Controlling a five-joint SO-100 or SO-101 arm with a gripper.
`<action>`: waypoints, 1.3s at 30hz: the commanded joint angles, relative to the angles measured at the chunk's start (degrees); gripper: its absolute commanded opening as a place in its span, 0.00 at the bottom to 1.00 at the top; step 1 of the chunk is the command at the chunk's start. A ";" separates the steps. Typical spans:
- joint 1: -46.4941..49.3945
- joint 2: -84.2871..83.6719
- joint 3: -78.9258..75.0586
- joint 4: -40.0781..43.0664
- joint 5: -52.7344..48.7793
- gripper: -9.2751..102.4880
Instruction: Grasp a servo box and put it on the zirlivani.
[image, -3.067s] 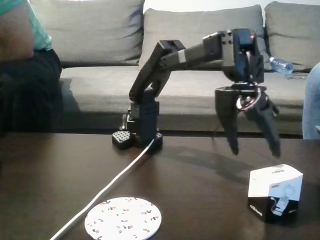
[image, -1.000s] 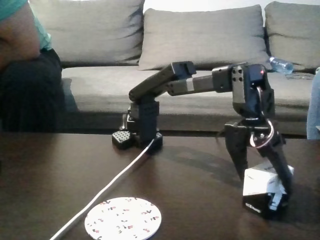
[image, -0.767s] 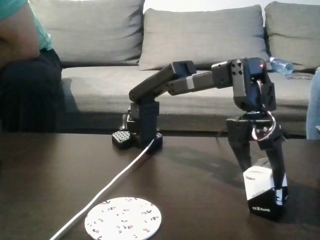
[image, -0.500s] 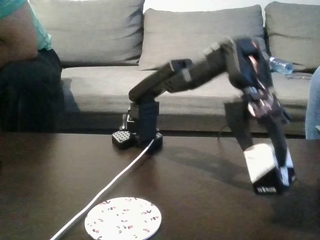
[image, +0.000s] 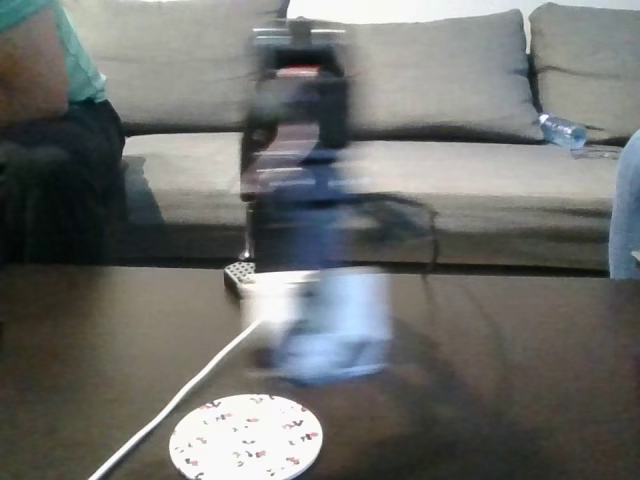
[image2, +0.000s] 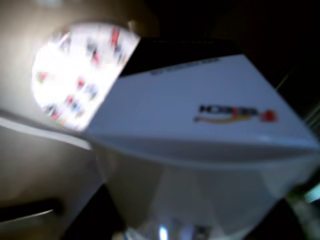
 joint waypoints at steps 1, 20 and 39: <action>5.10 5.71 2.29 4.04 -1.49 0.21; 5.71 6.77 17.23 -2.72 -0.26 0.21; 6.42 6.68 21.18 -5.19 0.18 0.21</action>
